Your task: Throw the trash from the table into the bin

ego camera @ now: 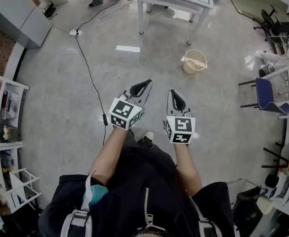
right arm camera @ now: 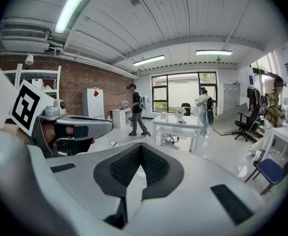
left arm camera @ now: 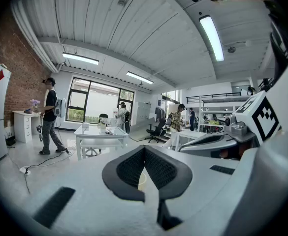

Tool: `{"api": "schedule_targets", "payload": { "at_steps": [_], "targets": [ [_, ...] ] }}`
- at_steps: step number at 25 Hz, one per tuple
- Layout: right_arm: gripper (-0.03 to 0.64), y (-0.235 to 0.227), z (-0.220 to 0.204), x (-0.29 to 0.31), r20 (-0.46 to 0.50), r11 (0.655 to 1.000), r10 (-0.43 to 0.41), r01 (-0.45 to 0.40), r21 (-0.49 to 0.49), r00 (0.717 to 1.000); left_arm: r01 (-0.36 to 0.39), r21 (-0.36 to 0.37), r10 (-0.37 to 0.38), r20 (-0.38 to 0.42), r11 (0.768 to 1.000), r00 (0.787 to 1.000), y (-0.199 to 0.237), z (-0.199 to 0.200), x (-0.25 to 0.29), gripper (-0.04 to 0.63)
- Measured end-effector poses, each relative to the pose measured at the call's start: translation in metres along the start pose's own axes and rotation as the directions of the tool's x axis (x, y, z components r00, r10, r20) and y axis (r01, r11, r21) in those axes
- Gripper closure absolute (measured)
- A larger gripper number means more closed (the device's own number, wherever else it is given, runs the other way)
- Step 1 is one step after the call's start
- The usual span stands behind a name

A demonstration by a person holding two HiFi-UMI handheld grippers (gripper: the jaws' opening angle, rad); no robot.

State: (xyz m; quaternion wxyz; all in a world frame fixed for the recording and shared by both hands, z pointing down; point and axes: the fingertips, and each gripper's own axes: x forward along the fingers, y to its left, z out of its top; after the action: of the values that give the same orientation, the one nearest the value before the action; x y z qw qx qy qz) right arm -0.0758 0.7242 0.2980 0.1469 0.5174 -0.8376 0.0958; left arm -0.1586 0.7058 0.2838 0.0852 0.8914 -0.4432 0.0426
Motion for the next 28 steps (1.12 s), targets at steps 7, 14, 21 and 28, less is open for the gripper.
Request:
{"api": "schedule_targets", "payload": {
  "at_steps": [7, 14, 21, 28],
  "targets": [
    [0.607, -0.014, 0.003, -0.011, 0.056, 0.999, -0.008, 0.005, 0.052, 0.998, -0.001, 0.015, 0.001, 0.000, 1.000, 1.000, -0.010, 0.002, 0.003, 0.589],
    [0.607, -0.020, 0.006, -0.010, 0.073, 0.997, -0.021, 0.015, 0.075, 0.997, 0.023, 0.019, -0.022, -0.009, 1.000, 1.000, -0.008, 0.007, 0.020, 0.589],
    [0.607, -0.041, 0.008, 0.019, 0.054, 0.995, -0.014, 0.009, 0.096, 0.998, 0.066, 0.013, -0.066, -0.008, 0.998, 0.998, 0.002, 0.012, 0.066, 0.589],
    [0.607, -0.072, 0.020, 0.080, 0.022, 0.996, -0.005, 0.003, 0.085, 1.000, 0.087, -0.011, -0.087, -0.007, 0.996, 0.996, 0.043, 0.019, 0.134, 0.589]
  ]
}}
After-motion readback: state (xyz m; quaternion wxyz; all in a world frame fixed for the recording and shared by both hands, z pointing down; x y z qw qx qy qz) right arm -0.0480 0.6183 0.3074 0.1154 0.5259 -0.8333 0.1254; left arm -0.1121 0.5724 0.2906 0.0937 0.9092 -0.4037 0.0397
